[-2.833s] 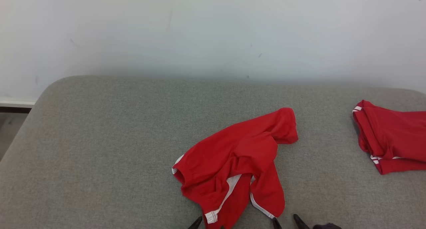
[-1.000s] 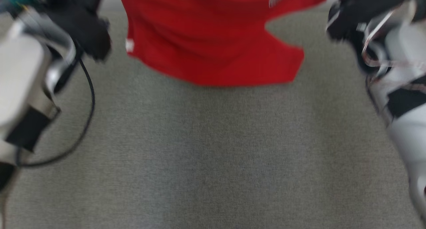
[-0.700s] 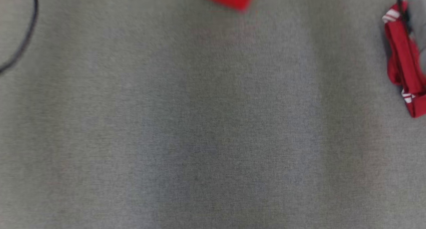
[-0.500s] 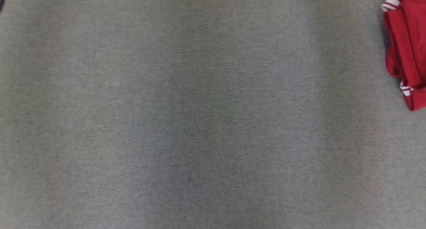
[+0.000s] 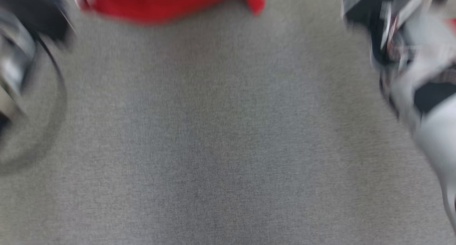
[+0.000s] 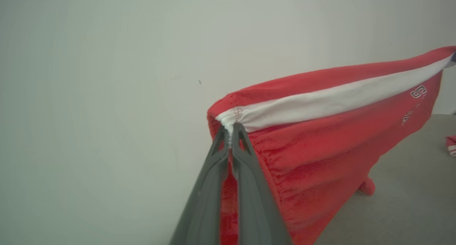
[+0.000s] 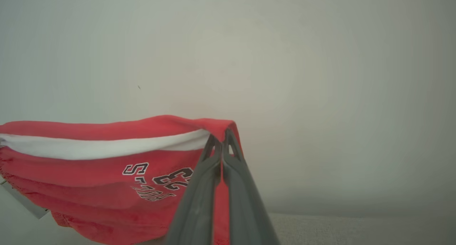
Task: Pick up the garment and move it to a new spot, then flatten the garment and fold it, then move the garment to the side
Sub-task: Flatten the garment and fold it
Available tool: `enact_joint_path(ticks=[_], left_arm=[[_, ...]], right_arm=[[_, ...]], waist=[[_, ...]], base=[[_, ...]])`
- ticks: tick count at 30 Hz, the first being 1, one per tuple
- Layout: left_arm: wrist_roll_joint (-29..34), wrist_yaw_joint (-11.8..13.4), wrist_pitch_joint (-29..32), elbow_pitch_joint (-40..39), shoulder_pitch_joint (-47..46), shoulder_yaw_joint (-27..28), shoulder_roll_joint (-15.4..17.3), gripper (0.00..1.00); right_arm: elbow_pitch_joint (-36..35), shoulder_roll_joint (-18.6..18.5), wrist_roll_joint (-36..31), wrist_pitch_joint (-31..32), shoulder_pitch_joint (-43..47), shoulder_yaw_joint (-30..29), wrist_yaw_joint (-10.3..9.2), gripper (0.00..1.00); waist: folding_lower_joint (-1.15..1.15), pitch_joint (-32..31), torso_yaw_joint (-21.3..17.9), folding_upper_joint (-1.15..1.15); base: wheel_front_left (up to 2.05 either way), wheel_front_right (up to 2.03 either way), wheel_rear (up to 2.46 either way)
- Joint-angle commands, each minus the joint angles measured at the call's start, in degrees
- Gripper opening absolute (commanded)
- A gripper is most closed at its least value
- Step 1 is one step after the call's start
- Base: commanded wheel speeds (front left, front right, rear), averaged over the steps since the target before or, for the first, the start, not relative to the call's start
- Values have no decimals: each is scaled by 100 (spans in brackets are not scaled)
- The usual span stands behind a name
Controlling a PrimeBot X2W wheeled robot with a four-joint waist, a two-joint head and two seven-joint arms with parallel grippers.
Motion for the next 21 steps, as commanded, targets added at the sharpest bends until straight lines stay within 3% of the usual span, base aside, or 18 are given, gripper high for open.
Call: enact_joint_path(ticks=[1, 6, 10, 12, 16, 21], left_arm=[[-69, 165, -62, -234, 416, 41, 45, 0], [-247, 945, -89, -1579, 2242, 205, 184, 0], [-76, 1717, -89, -2573, 3634, 421, 337, 0], [-68, 2009, -90, -2958, 4311, 593, 222, 0], [59, 2278, -89, -3499, 5426, 827, -28, 0], [302, 2335, -87, -3607, 6481, 1048, -412, 0]], right_arm=[[-176, -160, 102, -58, 371, 113, 2, 0], [-936, -668, 532, -237, 1850, 395, 2, 0], [-1433, -950, 702, -358, 2981, 321, 2, 0], [-1615, -1061, 637, -390, 3541, 240, 2, 0], [-1997, -1141, 589, -417, 4527, 96, 2, 0], [-2168, -1180, 291, -417, 5564, -167, 2, 0]], waist=[[0, -435, -31, -1], [0, -894, 120, -1], [0, -1102, 252, -1], [0, -1197, 306, -1], [0, -1343, 381, -1], [0, -1500, 488, -1]], base=[[0, 0, 0], [0, 0, 0], [0, 0, 0], [0, 0, 0], [0, 0, 0], [0, 0, 0]])
